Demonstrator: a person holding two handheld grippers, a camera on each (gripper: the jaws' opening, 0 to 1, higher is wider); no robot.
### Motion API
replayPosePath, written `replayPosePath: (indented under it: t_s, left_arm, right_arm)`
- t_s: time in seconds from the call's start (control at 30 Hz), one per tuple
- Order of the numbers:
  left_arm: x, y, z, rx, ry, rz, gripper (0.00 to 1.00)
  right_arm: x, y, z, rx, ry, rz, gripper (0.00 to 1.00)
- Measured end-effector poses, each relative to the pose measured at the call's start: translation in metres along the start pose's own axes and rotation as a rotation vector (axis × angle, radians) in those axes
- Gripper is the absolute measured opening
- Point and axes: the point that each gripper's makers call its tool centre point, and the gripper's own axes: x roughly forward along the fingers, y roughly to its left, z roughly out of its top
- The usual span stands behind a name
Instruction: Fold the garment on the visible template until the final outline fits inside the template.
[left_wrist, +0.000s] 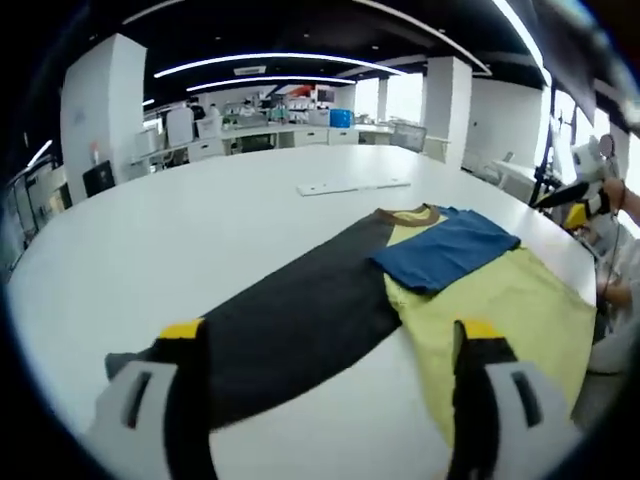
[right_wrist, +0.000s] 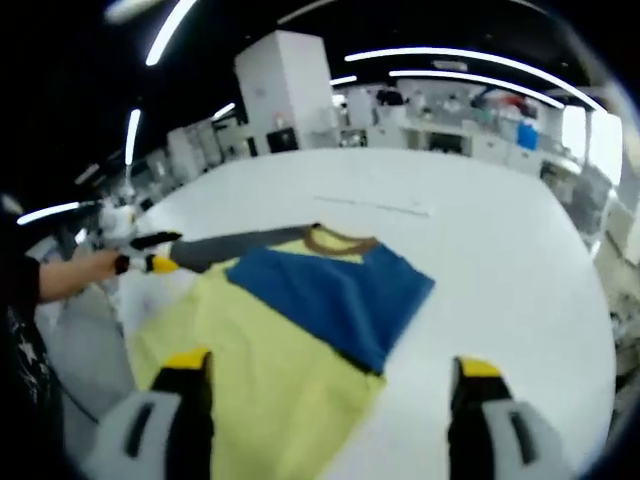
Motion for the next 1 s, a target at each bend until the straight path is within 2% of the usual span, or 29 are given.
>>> replayPosePath:
  t_s: [0.17, 0.23, 0.33, 0.5, 0.63, 0.67, 0.73, 0.77, 0.83, 1.0]
  left_arm:
    - [-0.02, 0.024, -0.01, -0.031, 0.007, 0.045, 0.99]
    - [-0.028, 0.027, -0.011, -0.051, 0.0, 0.056, 0.99]
    - [-0.037, 0.05, -0.014, -0.066, -0.006, 0.086, 0.98]
    - [-0.05, 0.067, -0.013, -0.082, -0.014, 0.137, 0.95]
    - [-0.057, 0.086, -0.017, -0.156, -0.021, 0.168, 0.91]
    - [-0.059, 0.095, -0.02, -0.171, -0.018, 0.193, 0.9]
    - [-0.062, 0.102, -0.023, -0.193, -0.016, 0.219, 0.84]
    - [-0.065, 0.111, -0.024, -0.229, -0.037, 0.258, 0.81]
    - [-0.07, 0.129, -0.028, -0.282, -0.057, 0.288, 0.75]
    - [-0.074, 0.15, -0.037, -0.296, -0.052, 0.345, 0.62]
  right_arm:
    - [-0.013, 0.009, -0.004, -0.011, -0.005, 0.009, 0.99]
    - [-0.017, 0.008, -0.005, -0.01, -0.007, 0.001, 0.99]
    - [-0.023, 0.009, -0.005, 0.001, -0.023, -0.014, 0.99]
    - [-0.033, 0.014, -0.006, 0.009, -0.039, -0.019, 0.99]
    - [-0.043, 0.022, -0.007, -0.003, -0.049, -0.02, 0.99]
    - [-0.047, 0.024, -0.008, -0.008, -0.048, -0.019, 0.99]
    - [-0.051, 0.027, -0.01, -0.02, -0.049, -0.017, 0.99]
    - [-0.053, 0.027, -0.011, -0.026, -0.049, -0.017, 0.99]
    - [-0.056, 0.031, -0.014, -0.039, -0.037, -0.02, 0.99]
    - [-0.061, 0.027, -0.021, -0.047, -0.029, -0.042, 0.99]
